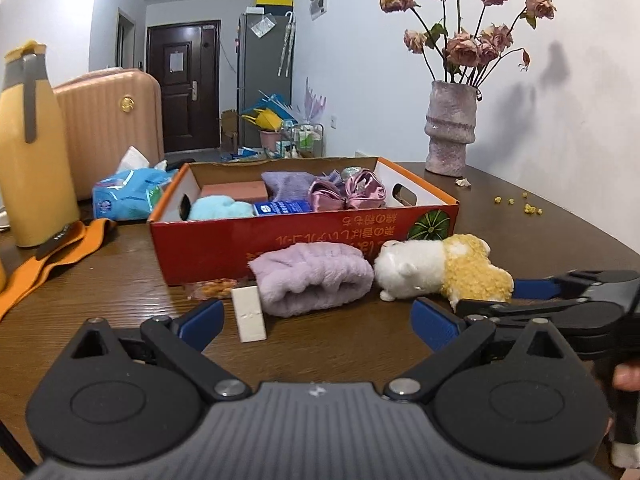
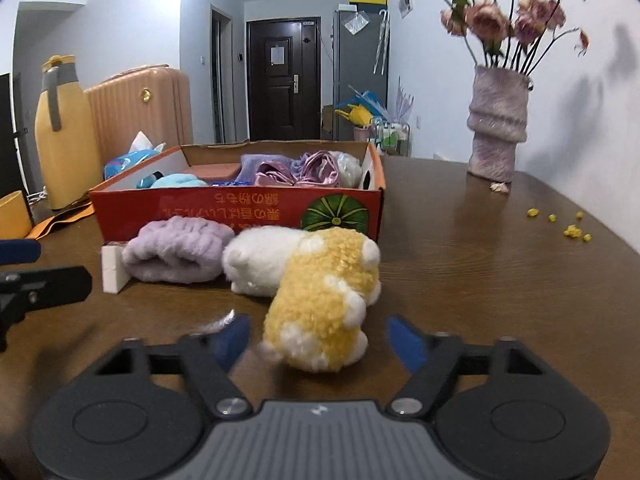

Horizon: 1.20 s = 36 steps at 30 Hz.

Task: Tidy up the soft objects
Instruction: 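Lower the right tool onto the yellow-and-white plush and close on it, then lift the plush with the right tool while the left tool closes on its white end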

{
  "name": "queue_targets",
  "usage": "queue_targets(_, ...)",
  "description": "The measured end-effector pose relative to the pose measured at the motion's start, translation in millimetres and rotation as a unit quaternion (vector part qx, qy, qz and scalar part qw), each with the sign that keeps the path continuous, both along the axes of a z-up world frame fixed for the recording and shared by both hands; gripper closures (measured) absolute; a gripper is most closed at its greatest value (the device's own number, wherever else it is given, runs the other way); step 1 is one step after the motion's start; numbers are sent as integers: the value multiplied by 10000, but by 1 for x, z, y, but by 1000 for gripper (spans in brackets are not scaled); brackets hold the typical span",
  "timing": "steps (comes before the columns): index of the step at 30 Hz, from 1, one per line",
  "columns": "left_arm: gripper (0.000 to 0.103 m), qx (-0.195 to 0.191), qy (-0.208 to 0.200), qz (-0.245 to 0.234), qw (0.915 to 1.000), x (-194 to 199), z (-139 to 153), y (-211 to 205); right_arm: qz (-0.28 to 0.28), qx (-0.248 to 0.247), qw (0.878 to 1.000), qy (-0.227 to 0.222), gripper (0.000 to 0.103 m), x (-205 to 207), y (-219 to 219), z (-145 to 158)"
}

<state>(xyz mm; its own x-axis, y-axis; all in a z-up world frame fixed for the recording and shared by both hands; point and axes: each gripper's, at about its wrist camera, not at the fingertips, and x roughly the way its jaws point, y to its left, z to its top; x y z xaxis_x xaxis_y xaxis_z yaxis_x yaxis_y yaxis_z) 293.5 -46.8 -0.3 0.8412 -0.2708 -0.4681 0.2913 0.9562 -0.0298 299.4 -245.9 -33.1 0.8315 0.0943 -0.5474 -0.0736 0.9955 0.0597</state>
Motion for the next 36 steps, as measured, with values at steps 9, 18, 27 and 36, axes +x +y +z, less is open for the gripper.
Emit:
queue_targets(9, 1, -74, 21, -538, 9985, -21, -10, -4, 1401, 303, 9896, -81, 53, -57, -3, 2)
queue_targets(18, 22, -648, 402, -1178, 9901, -42, -16, -3, 1784, 930, 9791, -301, 57, -106, -15, 29)
queue_targets(27, 17, -1172, 169, -1400, 9830, -52, -4, 24, 1293, 1402, 9810, -350, 66, -68, -10, 59)
queue_targets(36, 39, -219, 63, -1170, 9929, -32, -25, 5, 1296, 1476, 9804, -155, 67, -37, 8, 67)
